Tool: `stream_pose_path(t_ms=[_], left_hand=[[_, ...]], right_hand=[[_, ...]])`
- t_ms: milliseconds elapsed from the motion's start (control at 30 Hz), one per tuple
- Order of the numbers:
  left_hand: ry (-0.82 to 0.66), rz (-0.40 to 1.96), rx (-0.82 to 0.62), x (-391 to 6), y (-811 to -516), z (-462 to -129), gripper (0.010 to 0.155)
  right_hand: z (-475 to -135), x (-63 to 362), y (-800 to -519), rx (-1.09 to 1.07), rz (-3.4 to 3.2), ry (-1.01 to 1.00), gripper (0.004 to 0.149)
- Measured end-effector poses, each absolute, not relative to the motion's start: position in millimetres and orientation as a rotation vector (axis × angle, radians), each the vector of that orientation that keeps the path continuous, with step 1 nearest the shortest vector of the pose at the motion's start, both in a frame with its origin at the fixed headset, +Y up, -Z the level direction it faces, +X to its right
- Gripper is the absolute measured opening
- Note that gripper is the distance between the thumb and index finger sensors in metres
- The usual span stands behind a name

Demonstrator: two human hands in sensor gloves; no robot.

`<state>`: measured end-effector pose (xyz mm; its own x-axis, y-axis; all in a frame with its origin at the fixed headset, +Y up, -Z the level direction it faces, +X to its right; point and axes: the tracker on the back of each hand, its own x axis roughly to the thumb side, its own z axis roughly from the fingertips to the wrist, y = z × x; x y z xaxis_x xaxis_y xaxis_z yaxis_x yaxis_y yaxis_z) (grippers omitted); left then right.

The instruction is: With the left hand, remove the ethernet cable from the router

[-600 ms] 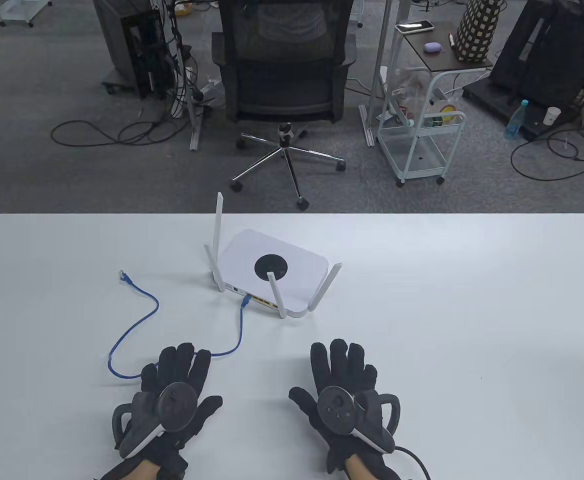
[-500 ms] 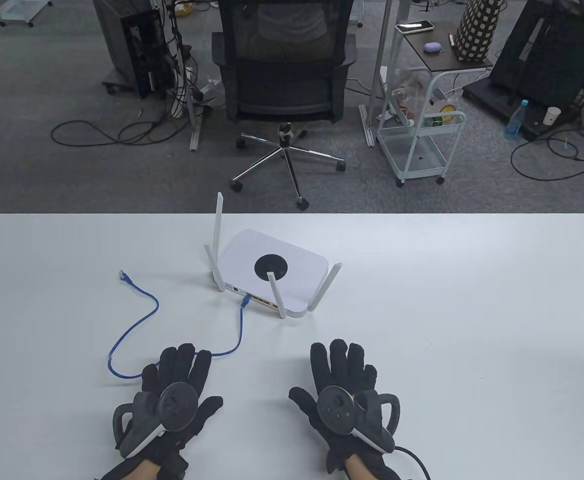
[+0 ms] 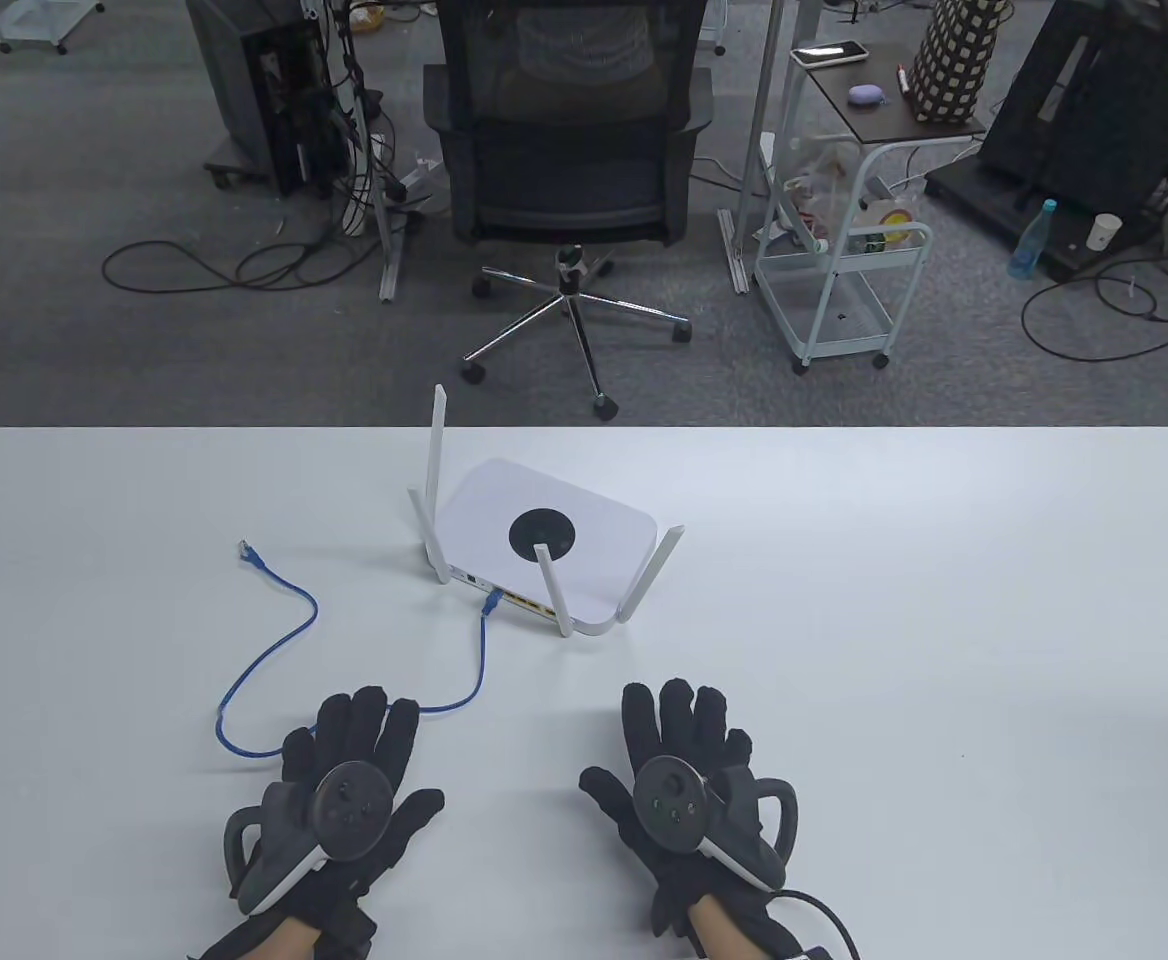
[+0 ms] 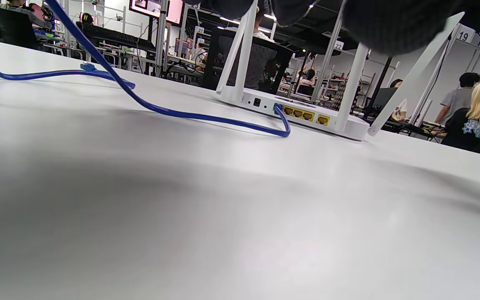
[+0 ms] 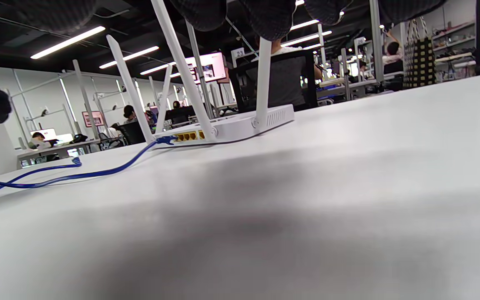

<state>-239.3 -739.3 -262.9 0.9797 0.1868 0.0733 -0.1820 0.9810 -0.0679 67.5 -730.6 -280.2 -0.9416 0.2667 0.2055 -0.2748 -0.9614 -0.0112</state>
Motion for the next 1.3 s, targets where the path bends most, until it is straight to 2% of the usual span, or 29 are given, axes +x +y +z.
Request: stream_pose_path(t_ms=[367,833,933,1067,1300], left_hand=[[-0.076,0.209,-0.050,-242,-738,-264,0.082],[-0.046,0.218,-0.038,-250,-736,-266,0.081],[-0.041,0.208,-0.040,-250,-736,-266,0.080],[-0.032,0.208,-0.044,-251,-737,-267,0.080],[-0.015,0.204,-0.058,-253,-738,-268,0.080]], right_hand=[[-338,78,-727,-0.004,2.700,0.106,0.089],[-430,62,-733,-0.426,2.469,0.245,0.086],[-443,61,-743,-0.496,2.444,0.276,0.081],[-456,59,-757,-0.561,2.435,0.324,0.068],[-465,50,-764,-0.652,2.561,0.301,0.055]])
